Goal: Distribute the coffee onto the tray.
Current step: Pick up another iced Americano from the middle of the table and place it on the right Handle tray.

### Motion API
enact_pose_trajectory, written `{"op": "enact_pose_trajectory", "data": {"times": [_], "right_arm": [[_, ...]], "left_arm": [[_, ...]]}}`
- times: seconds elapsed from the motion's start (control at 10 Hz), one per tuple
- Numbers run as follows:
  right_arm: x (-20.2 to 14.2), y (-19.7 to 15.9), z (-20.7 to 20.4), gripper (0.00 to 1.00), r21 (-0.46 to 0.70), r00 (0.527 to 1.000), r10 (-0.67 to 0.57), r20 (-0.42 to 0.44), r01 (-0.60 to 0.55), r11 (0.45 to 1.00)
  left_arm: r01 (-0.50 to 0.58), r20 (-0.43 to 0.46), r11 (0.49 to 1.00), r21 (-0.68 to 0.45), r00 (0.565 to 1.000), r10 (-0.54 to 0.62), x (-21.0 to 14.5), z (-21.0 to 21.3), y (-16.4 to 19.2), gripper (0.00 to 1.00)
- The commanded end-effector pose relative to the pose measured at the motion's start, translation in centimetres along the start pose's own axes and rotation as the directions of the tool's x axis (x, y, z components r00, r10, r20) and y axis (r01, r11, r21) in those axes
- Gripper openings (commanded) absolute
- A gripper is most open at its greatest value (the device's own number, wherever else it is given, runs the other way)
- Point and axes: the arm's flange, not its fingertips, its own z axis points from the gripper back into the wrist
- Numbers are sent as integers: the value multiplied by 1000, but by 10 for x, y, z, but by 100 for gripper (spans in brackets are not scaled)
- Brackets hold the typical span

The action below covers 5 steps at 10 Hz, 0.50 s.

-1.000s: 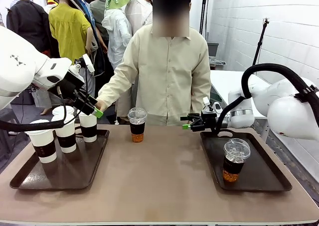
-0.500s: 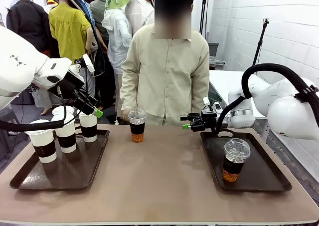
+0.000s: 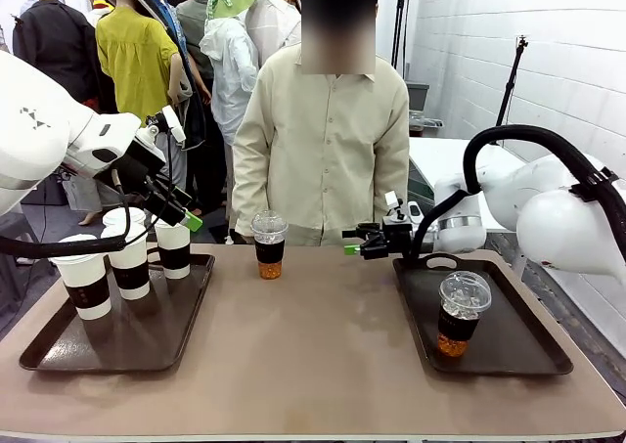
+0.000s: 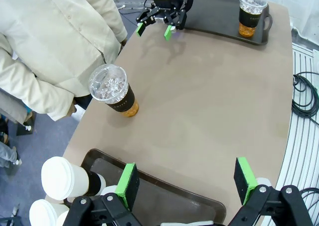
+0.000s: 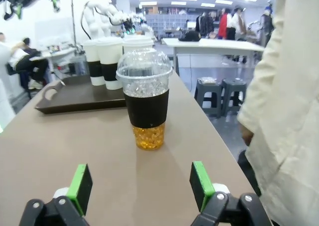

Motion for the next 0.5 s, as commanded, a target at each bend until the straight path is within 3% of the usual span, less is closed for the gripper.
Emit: {"op": "enact_pose_trajectory", "data": {"times": [0.0,0.4], "right_arm": [[-1,-6,-20,100,-22,1000,-16,19,16,1000],[0,-17,-59,100,-24,999,-24,26,25,999]], "left_arm": [[12,18,1000,-15,1000,-12,-3,0,3,100],[12,18,1000,-15,1000,-12,-3,0,3,100]]}}
